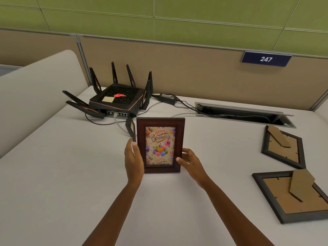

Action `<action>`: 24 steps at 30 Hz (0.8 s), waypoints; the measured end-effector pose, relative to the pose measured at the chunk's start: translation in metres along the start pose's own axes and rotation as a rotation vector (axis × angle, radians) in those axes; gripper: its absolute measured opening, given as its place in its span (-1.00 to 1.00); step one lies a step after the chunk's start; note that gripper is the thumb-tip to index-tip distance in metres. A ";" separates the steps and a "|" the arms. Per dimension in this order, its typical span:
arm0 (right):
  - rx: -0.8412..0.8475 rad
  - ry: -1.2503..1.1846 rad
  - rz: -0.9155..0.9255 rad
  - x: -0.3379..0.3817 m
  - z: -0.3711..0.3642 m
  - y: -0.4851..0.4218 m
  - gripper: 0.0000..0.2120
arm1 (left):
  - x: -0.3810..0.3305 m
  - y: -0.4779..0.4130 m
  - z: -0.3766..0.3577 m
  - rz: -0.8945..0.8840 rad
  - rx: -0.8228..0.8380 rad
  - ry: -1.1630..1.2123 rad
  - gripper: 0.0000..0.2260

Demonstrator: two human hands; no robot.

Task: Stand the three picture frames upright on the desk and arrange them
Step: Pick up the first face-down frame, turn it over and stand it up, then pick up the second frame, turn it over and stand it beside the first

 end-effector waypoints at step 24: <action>-0.094 0.821 -0.036 -0.045 0.109 0.080 -0.62 | 0.020 0.104 -0.124 -0.731 0.573 -0.878 -0.52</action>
Point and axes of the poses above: each hand's wrist, its own y-axis away from the middle knuckle, its own z-axis out of the back of the hand, x = y × z, the point moved 2 cm from there along -y, towards the middle knuckle, and after that the axes turned 5 degrees about z, right-handed, at the moved point
